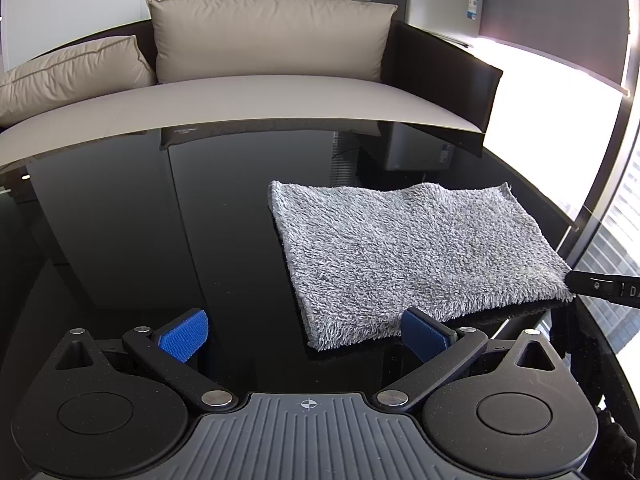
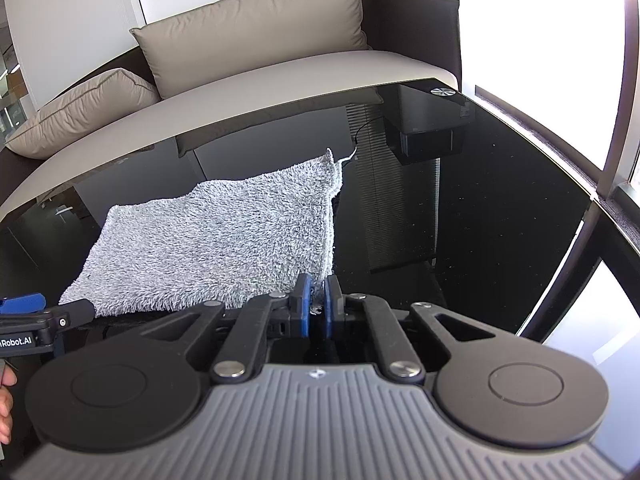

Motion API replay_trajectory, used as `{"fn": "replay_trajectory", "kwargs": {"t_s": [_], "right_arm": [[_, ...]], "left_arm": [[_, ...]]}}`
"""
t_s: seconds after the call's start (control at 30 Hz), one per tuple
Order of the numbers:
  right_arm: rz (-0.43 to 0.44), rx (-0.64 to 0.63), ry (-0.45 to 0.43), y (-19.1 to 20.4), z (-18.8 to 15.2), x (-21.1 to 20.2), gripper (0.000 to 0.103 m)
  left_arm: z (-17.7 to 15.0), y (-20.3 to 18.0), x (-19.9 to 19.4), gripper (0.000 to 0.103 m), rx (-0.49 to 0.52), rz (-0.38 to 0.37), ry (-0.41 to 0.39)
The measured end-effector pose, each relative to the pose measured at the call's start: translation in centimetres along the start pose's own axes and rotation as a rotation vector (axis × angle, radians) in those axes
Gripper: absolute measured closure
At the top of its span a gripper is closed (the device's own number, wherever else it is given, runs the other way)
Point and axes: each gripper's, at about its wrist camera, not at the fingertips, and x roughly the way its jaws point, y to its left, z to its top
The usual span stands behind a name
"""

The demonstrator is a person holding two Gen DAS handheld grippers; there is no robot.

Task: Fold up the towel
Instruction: 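Close the right gripper on the edge of the folded towel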

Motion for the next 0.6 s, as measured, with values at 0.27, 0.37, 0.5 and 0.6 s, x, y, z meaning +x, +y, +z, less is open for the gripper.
{"fn": "replay_trajectory", "kwargs": {"t_s": [0.27, 0.37, 0.5, 0.6], "right_arm": [[-0.013, 0.036, -0.003, -1.0, 0.3, -0.1, 0.098], [-0.025, 0.046, -0.009, -1.3, 0.5, -0.5, 0.098], [-0.047, 0.058, -0.007, -1.5, 0.6, -1.0, 0.098], [-0.066, 0.073, -0.006, -1.6, 0.6, -1.2, 0.098]], "left_arm": [[0.0, -0.1, 0.1, 0.001, 0.009, -0.012, 0.002], [0.1, 0.1, 0.2, 0.001, 0.012, -0.014, 0.005], [0.2, 0.3, 0.4, 0.001, 0.016, -0.014, 0.006], [0.2, 0.5, 0.4, 0.001, 0.021, -0.012, 0.006]]}}
